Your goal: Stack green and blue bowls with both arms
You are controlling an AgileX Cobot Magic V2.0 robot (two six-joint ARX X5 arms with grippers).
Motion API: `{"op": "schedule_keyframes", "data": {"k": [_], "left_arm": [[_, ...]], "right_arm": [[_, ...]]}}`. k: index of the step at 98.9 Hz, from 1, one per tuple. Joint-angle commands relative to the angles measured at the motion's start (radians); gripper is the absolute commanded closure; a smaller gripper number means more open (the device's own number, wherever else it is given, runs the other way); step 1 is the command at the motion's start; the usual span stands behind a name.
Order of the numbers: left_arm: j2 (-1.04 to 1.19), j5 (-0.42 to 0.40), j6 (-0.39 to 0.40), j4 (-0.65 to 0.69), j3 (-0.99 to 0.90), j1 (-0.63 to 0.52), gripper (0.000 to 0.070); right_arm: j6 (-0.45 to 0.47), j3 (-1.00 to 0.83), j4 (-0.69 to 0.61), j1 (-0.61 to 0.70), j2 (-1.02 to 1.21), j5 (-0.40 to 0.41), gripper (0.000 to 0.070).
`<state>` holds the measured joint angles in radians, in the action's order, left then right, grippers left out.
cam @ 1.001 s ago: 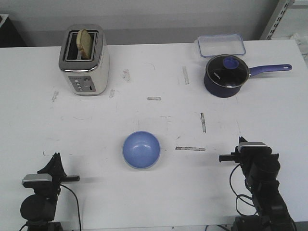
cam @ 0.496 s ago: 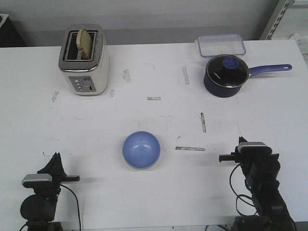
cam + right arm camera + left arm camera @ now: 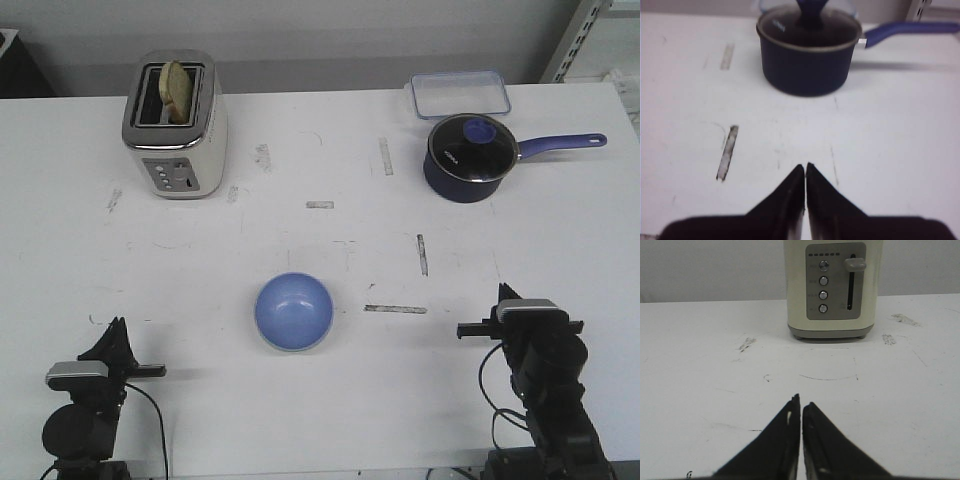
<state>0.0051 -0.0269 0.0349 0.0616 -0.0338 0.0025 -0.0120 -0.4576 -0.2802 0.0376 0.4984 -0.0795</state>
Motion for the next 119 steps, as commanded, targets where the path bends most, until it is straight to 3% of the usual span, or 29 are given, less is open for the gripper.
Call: {"op": "schedule_keyframes", "data": {"k": [1, 21, 49, 66, 82, 119], "left_arm": [[-0.002, 0.001, -0.002, 0.018, 0.021, 0.001, 0.0699], [-0.002, 0.002, -0.002, 0.018, 0.021, 0.001, 0.0699], [-0.002, 0.002, -0.002, 0.018, 0.021, 0.001, 0.0699], [-0.002, 0.002, -0.002, 0.019, 0.021, 0.001, 0.0699], [-0.002, 0.002, -0.002, 0.016, 0.021, 0.001, 0.0699], [-0.002, 0.002, -0.002, 0.016, 0.021, 0.001, 0.0699]], "right_arm": [[-0.026, 0.032, 0.016, 0.0, -0.034, 0.0, 0.07], [0.0, 0.22, 0.124, -0.001, -0.235, 0.001, 0.07], [0.014, 0.38, 0.128, -0.046, -0.502, 0.001, 0.07], [0.026, 0.443, 0.259, -0.06, -0.497, 0.005, 0.07], [0.042, 0.445, 0.243, -0.058, -0.497, 0.054, 0.07], [0.048, 0.445, 0.243, -0.058, -0.497, 0.053, 0.07]]}}
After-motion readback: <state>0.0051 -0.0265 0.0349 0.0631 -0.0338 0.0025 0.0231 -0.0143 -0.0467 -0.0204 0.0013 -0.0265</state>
